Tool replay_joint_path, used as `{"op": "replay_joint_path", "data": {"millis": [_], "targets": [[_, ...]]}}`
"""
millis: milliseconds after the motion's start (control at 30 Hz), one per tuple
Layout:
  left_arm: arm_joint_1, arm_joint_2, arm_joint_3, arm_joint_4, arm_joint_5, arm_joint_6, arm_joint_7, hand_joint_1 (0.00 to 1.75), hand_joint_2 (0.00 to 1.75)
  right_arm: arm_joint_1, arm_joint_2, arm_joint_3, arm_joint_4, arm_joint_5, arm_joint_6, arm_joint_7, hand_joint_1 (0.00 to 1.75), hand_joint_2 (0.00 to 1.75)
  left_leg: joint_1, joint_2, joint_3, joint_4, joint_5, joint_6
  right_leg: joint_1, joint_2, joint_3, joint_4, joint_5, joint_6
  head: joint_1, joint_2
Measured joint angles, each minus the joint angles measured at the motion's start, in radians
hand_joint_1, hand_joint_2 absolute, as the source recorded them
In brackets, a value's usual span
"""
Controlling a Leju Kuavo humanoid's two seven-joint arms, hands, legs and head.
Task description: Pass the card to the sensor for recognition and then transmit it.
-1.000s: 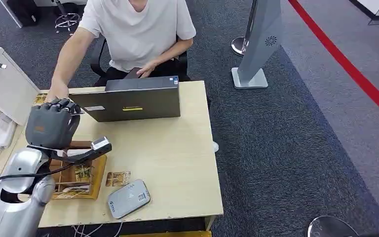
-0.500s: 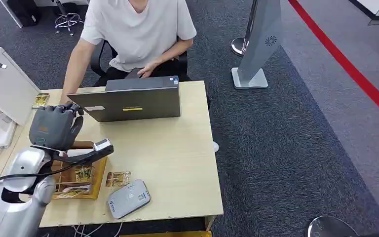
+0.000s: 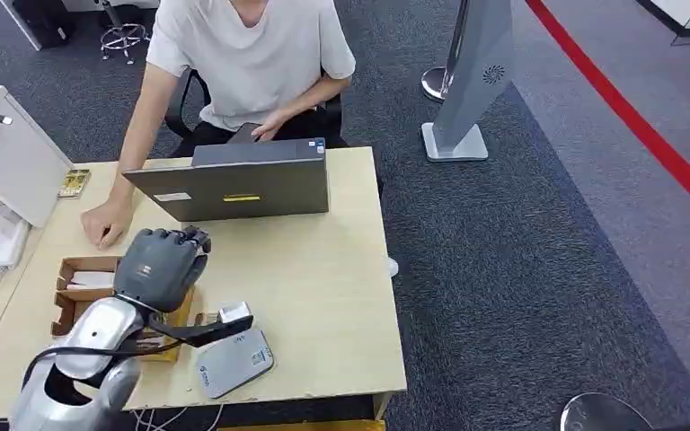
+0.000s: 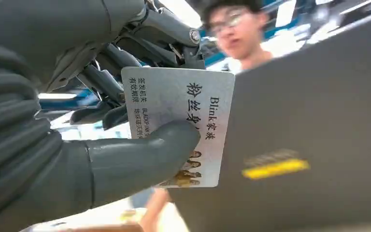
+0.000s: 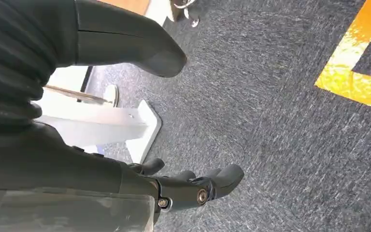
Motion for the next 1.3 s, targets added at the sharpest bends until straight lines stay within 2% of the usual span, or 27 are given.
{"op": "replay_joint_path", "data": {"millis": [67, 133, 367, 533, 733, 1167, 1300], "targets": [[0.044, -0.005, -0.054, -0.044, 0.018, -0.016, -0.036, 1.75, 1.75, 0.0, 0.0, -0.01, 0.0, -0.002, -0.006, 0.003, 0.0, 1.75, 0.0, 0.0, 0.0, 0.0, 0.0, 0.0, 0.0, 0.0, 0.0, 0.0, 0.0, 0.0, -0.001, 0.0], [0.13, -0.005, -0.159, -0.117, 0.045, -0.011, -0.066, 1.75, 1.75, 0.001, 0.0, -0.021, 0.0, -0.01, -0.015, 0.004, 0.0, 1.75, 0.0, 0.0, 0.0, 0.0, -0.001, 0.0, 0.0, 0.0, 0.0, 0.0, -0.001, 0.001, 0.0, 0.0], [0.173, 0.023, -0.243, -0.204, 0.082, -0.034, -0.084, 1.75, 1.75, 0.001, 0.002, -0.029, 0.0, -0.014, -0.019, 0.007, 0.0, 1.75, 0.0, 0.0, 0.0, 0.0, -0.001, 0.001, 0.0, -0.001, 0.0, 0.0, -0.001, 0.001, -0.001, 0.0], [0.192, 0.046, -0.266, -0.233, 0.093, -0.072, -0.073, 1.75, 1.75, 0.001, 0.003, -0.04, 0.0, -0.014, -0.021, 0.007, 0.0, 1.75, 0.0, 0.0, 0.0, 0.0, -0.001, 0.001, 0.0, -0.001, 0.0, 0.0, -0.001, 0.001, -0.001, 0.0], [0.24, 0.068, -0.27, -0.222, 0.093, -0.104, -0.036, 1.75, 1.75, 0.0, 0.003, -0.044, 0.0, -0.014, -0.025, 0.007, 0.0, 1.75, 0.0, 0.0, 0.0, 0.0, -0.001, 0.001, 0.0, 0.0, 0.0, 0.0, -0.001, 0.001, -0.001, 0.0], [0.308, 0.067, -0.27, -0.143, 0.052, -0.114, 0.007, 1.75, 1.75, 0.0, 0.004, -0.05, 0.0, -0.006, -0.037, 0.011, 0.0, 1.75, 0.0, -0.001, 0.0, 0.0, -0.001, 0.001, 0.0, -0.001, 0.0, 0.0, -0.002, 0.002, -0.001, 0.0], [0.308, 0.071, -0.27, -0.115, 0.069, -0.134, -0.016, 1.75, 1.75, -0.001, 0.005, -0.05, 0.0, 0.003, -0.04, 0.019, 0.0, 1.75, 0.0, -0.001, 0.0, 0.0, -0.001, 0.001, 0.0, -0.001, 0.0, 0.0, -0.002, 0.002, 0.0, 0.0]]}}
